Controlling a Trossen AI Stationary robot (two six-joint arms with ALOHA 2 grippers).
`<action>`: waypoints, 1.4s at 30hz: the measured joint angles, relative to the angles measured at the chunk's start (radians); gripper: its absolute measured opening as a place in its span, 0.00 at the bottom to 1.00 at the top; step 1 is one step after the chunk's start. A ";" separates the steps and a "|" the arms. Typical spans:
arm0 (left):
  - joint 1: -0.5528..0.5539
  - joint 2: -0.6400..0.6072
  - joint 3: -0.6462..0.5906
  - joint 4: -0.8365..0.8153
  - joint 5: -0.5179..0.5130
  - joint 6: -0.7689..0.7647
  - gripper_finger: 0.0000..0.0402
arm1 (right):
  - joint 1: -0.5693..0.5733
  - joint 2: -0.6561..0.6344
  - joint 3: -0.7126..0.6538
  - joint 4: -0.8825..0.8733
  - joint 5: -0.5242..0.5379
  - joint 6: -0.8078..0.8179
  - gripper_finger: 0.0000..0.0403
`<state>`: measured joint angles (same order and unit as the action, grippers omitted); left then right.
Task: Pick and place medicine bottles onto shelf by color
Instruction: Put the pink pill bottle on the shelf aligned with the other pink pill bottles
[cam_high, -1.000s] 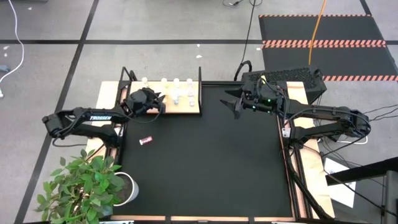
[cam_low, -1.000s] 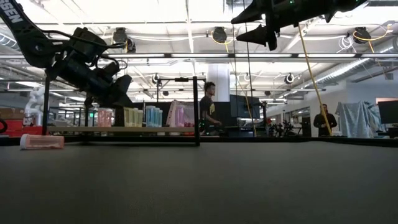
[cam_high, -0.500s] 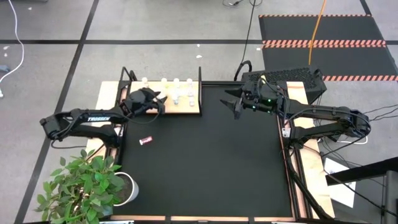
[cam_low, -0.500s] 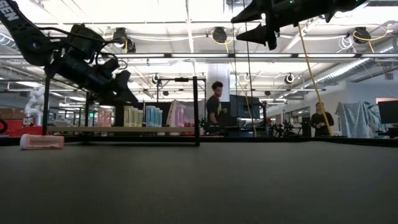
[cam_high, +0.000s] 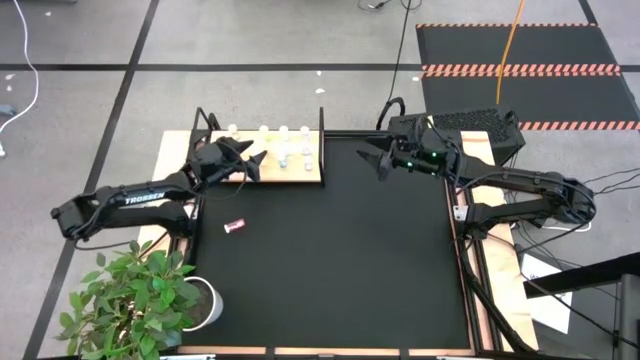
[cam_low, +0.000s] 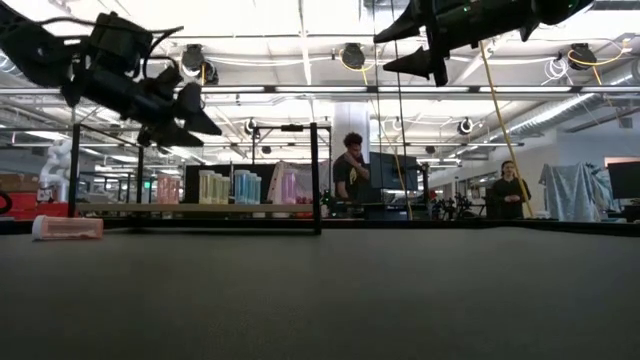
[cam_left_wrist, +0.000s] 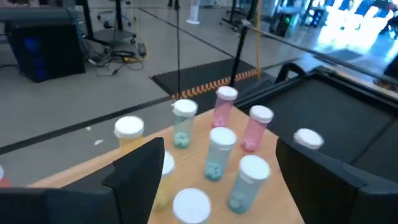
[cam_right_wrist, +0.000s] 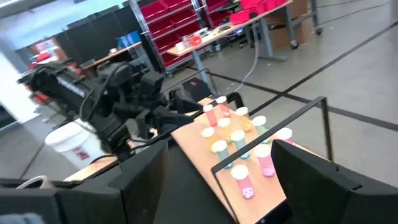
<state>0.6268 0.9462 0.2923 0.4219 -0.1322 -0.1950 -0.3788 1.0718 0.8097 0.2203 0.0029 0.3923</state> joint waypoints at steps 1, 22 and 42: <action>-0.003 -0.012 0.016 -0.035 0.001 0.010 0.78 | -0.008 0.000 0.000 0.000 -0.018 0.001 0.69; -0.001 -0.030 0.543 -0.852 -0.026 0.175 0.78 | -0.028 0.086 0.001 0.385 -0.245 0.092 0.69; -0.209 0.011 0.896 -1.713 0.158 0.140 0.78 | 0.234 0.631 0.527 -0.053 -0.247 -0.213 0.69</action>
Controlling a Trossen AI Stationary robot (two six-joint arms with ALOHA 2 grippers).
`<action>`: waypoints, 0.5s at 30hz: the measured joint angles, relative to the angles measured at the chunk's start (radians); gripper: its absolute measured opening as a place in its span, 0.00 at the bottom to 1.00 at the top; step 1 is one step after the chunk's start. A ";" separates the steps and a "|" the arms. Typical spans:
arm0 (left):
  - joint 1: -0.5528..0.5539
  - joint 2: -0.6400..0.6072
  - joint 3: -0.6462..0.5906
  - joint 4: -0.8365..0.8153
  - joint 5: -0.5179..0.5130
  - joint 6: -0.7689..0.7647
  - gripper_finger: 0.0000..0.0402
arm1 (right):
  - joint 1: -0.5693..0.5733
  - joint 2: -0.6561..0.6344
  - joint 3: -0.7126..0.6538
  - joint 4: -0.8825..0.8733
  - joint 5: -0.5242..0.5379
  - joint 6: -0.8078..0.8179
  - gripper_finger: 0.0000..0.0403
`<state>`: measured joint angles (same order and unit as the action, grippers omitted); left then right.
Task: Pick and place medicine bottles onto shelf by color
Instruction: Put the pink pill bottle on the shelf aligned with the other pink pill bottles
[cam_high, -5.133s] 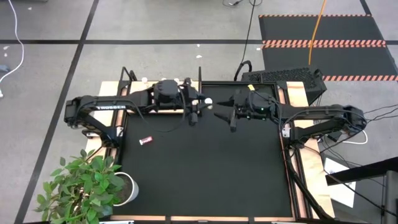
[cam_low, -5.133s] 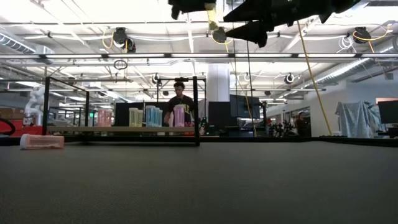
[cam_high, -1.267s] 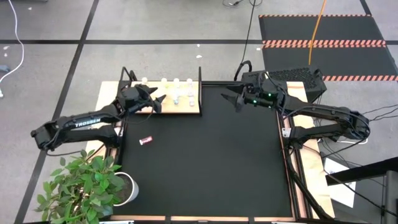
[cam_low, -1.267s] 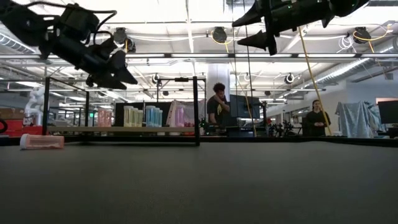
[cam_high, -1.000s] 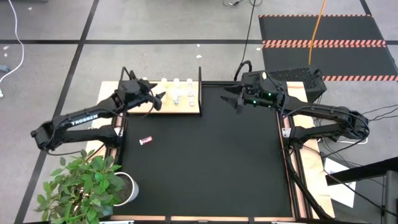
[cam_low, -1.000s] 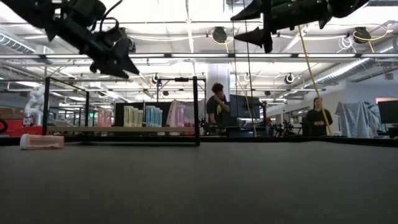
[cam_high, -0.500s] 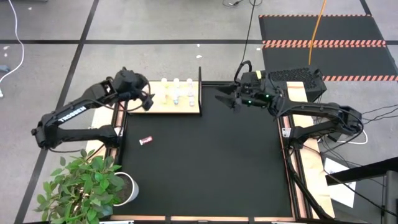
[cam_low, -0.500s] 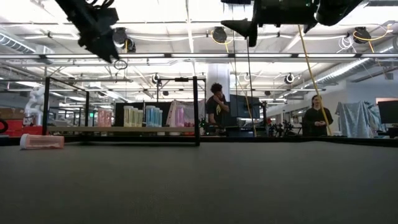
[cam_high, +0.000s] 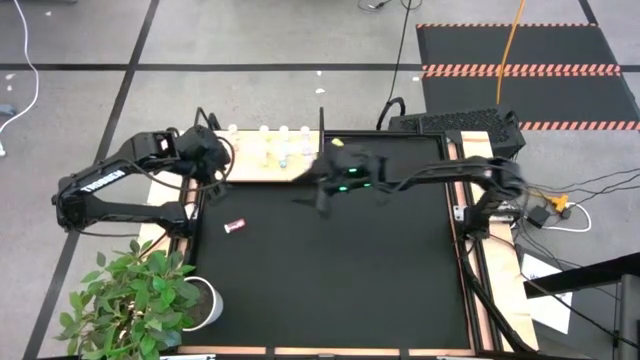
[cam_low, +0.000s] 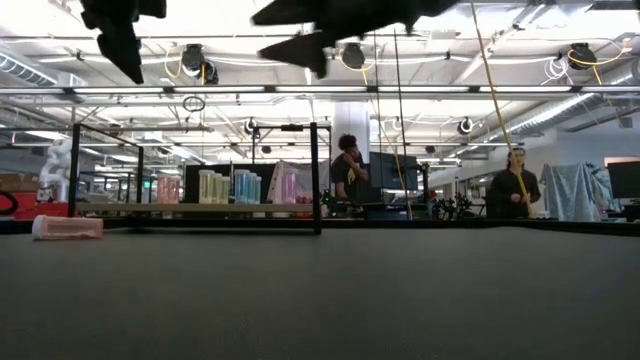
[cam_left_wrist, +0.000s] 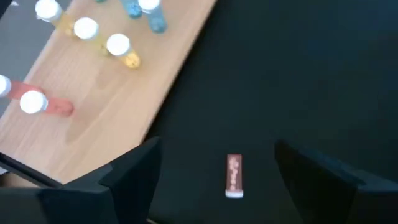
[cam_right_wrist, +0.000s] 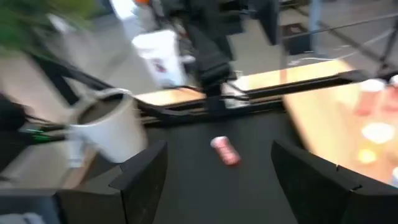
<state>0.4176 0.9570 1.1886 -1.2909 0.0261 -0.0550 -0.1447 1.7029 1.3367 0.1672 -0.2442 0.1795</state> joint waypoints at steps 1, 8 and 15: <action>-0.008 0.000 0.005 -0.011 -0.001 0.002 0.78 | 0.009 0.046 0.059 -0.033 0.038 -0.028 0.69; -0.027 0.000 0.048 -0.024 -0.099 -0.035 0.78 | 0.015 0.390 0.392 -0.113 0.030 -0.130 0.69; -0.027 0.000 0.053 -0.111 -0.107 -0.033 0.78 | 0.049 0.617 0.554 -0.085 0.005 -0.219 0.69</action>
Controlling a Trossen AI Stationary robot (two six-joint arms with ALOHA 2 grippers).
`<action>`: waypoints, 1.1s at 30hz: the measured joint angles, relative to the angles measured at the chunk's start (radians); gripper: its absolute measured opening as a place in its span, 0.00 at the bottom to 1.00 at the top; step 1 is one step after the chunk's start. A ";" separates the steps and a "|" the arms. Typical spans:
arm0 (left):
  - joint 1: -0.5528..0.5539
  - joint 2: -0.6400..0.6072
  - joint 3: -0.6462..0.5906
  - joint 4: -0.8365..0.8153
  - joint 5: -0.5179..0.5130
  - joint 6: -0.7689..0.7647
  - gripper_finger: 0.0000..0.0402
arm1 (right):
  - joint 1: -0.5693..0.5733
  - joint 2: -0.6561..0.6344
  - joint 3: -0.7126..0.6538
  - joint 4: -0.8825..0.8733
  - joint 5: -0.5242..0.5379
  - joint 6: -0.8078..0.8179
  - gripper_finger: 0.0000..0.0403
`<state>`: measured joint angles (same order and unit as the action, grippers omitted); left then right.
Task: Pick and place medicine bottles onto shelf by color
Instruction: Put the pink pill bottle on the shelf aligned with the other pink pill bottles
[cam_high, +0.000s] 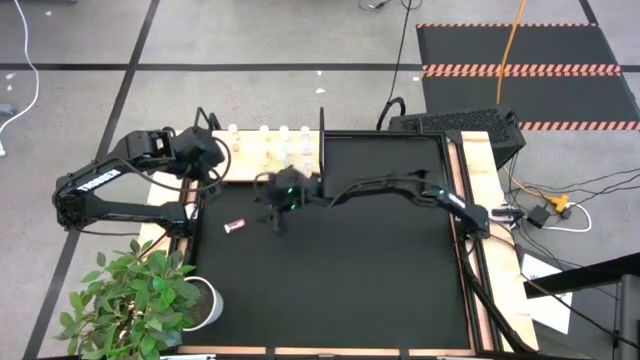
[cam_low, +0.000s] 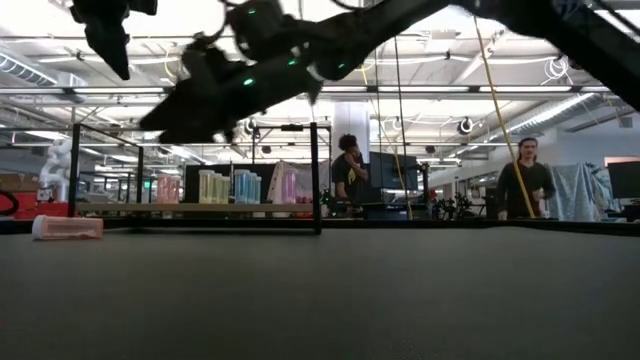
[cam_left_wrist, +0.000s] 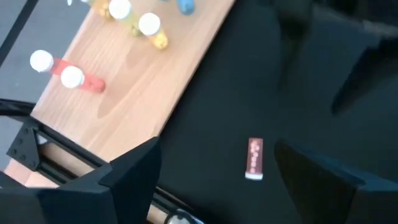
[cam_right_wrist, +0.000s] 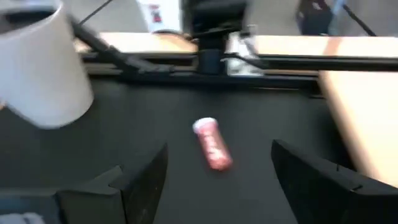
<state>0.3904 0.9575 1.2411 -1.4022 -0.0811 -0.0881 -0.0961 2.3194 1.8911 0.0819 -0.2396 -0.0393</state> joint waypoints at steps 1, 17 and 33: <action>0.000 0.000 0.000 -0.006 0.000 0.006 0.78 | 0.012 0.038 0.032 0.005 -0.002 -0.022 0.69; 0.001 0.005 -0.001 -0.017 0.020 -0.050 0.78 | 0.078 0.458 0.406 0.131 0.079 -0.243 0.72; 0.001 0.005 -0.001 -0.015 0.022 -0.072 0.78 | -0.003 0.484 0.406 0.150 0.081 -0.081 0.73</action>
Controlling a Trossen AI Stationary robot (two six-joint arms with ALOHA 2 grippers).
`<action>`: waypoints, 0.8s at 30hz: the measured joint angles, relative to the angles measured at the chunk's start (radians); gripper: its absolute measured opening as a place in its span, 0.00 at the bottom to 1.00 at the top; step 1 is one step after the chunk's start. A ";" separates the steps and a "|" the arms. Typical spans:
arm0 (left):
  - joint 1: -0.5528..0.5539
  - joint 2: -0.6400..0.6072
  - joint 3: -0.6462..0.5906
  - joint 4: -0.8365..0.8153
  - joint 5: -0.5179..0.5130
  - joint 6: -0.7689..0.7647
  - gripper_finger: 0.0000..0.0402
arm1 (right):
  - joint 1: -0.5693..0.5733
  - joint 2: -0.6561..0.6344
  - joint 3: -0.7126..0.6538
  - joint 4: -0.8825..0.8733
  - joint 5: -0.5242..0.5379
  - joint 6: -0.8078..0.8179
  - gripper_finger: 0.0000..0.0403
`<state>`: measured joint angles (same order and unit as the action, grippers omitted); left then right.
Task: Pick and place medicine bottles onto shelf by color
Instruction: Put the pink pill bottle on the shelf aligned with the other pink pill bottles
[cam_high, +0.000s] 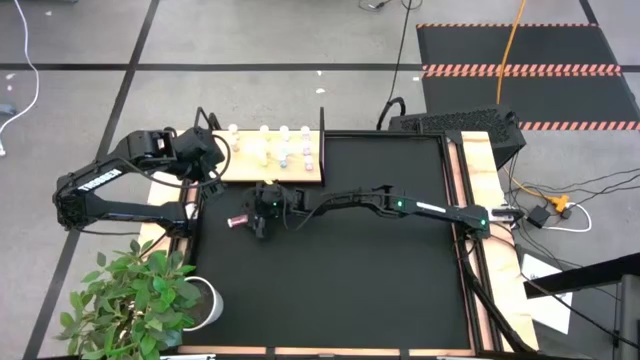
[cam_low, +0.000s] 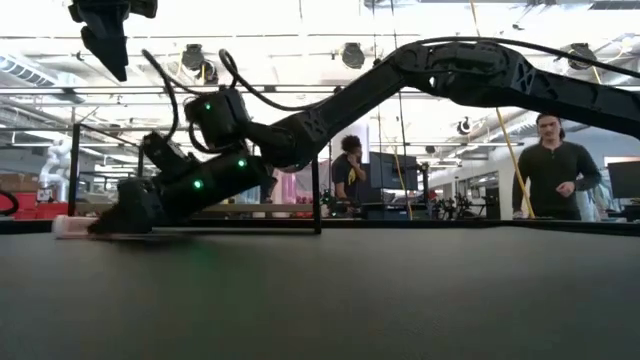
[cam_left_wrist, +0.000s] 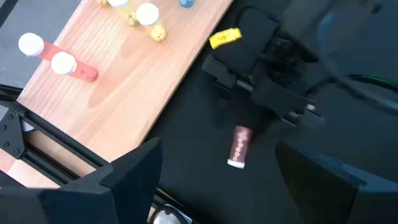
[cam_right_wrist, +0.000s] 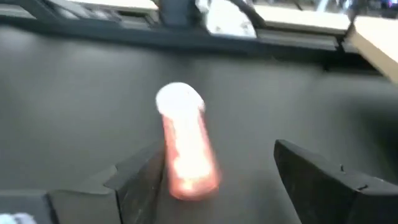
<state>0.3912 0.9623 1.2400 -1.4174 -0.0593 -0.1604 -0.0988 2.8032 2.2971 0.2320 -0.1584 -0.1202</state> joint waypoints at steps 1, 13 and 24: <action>0.000 0.000 0.000 0.000 0.000 0.000 0.78 | -0.004 0.001 -0.001 -0.013 0.001 0.003 0.72; 0.000 0.000 0.000 0.007 -0.001 0.012 0.78 | -0.005 -0.002 -0.005 -0.072 -0.131 0.022 0.47; 0.000 0.000 0.000 -0.004 0.005 0.000 0.78 | 0.007 -0.002 -0.006 -0.077 -0.153 0.029 0.41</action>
<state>0.3912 0.9623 1.2396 -1.4215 -0.0545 -0.1606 -0.0923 2.8014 2.2913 0.1555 -0.3112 -0.0914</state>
